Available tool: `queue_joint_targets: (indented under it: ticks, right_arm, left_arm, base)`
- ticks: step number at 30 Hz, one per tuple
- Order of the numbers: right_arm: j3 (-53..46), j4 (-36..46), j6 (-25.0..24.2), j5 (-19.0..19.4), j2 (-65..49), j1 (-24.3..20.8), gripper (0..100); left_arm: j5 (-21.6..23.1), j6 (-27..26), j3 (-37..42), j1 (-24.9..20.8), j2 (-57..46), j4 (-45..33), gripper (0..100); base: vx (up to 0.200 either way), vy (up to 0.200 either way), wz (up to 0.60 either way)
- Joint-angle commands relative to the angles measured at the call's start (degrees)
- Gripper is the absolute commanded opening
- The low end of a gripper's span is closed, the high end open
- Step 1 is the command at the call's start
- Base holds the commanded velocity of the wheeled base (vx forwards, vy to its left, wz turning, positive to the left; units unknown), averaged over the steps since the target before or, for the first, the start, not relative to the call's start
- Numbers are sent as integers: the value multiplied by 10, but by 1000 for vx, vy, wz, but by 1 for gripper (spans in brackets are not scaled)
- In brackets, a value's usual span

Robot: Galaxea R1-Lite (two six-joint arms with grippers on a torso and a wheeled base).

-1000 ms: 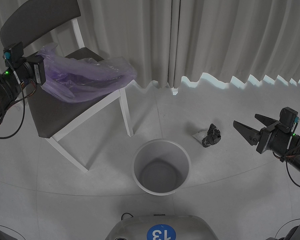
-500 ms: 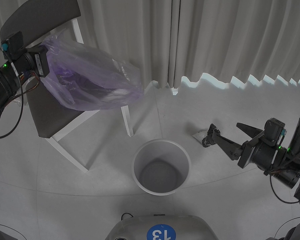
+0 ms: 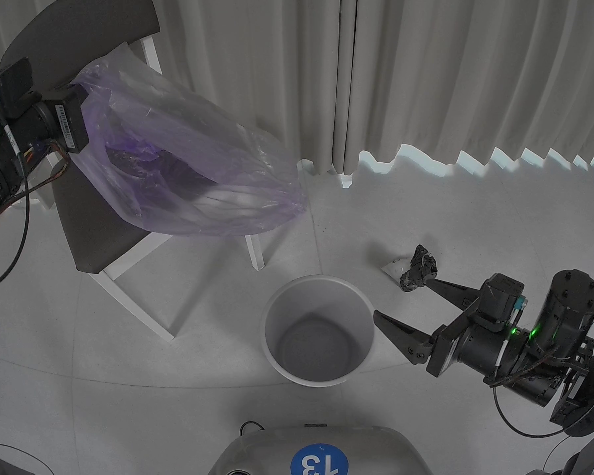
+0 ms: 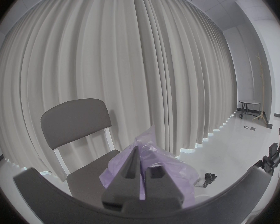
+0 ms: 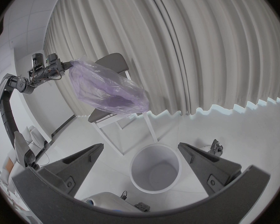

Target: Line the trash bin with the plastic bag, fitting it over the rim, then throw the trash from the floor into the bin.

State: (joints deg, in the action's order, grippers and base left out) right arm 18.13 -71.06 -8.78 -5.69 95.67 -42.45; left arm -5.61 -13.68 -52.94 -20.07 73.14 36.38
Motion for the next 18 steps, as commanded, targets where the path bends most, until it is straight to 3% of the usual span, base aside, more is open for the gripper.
queue_joint_targets:
  ticks: [1,6,18]
  right_arm:
    - [12,0,0,-12,10,-16,100]
    - [45,0,-1,-41,34,-33,100]
    - [114,4,3,-42,83,-36,100]
  left_arm:
    - [0,0,1,-1,-9,1,0]
    - [0,0,2,-6,-10,0,0]
    - [1,-2,21,-15,-34,0,0]
  base:
    - [0,0,0]
    - [0,0,0]
    - [0,0,0]
